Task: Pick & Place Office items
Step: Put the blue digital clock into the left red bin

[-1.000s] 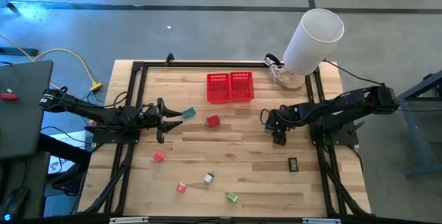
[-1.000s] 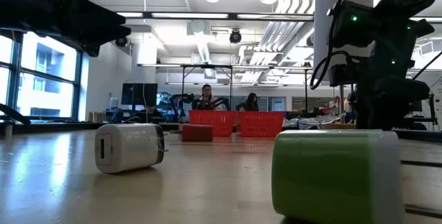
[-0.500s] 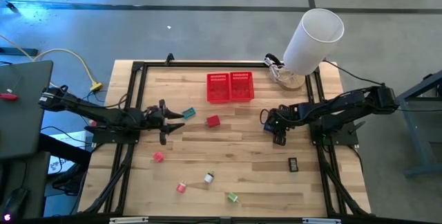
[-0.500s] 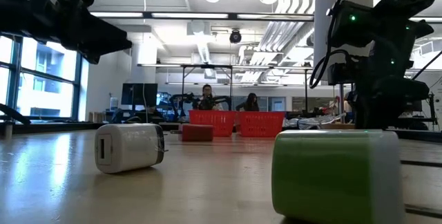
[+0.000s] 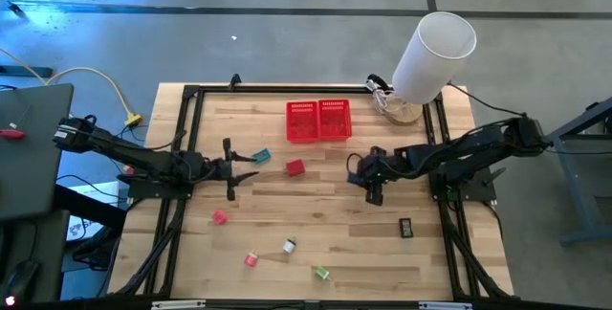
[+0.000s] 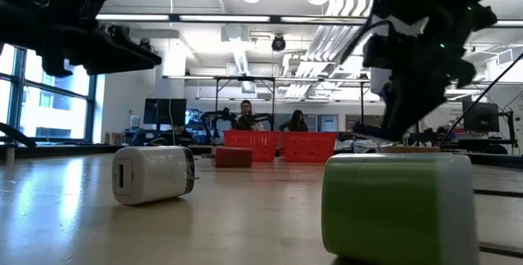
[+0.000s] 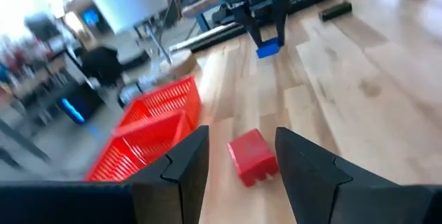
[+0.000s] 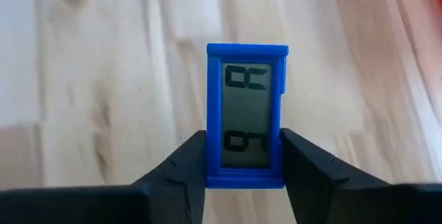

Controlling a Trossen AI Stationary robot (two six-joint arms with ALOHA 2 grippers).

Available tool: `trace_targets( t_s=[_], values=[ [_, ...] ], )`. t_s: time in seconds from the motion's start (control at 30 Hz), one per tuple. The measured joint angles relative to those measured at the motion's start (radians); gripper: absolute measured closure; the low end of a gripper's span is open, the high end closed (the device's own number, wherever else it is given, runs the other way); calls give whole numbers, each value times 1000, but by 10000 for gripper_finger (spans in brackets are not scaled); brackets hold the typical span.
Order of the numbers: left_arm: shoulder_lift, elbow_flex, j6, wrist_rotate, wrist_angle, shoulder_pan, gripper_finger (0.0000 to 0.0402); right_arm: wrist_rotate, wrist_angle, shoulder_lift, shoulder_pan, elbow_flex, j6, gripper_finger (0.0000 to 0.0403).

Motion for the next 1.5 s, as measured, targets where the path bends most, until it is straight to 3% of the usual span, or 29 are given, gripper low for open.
trace_targets(
  t_s=[0.27, 0.47, 0.6, 0.77, 1.2, 1.5],
  values=[
    [141, 0, 219, 1, 224, 0, 242, -130, 214, -2, -11, 63, -12, 264],
    [285, 8, 372, 49, 439, 0, 242, -271, 335, 78, -39, 128, -14, 264],
    [381, 11, 260, 71, 621, 2, 242, -320, 363, 173, -45, 199, -24, 264],
    [465, 11, 60, 80, 707, 2, 242, -334, 356, 294, -43, 300, -76, 264],
    [494, 11, 180, 113, 760, -1, 240, -338, 331, 369, -43, 411, -99, 264],
    [494, 11, 191, 113, 783, -2, 159, -337, 328, 369, -43, 411, -93, 264]
  ],
)
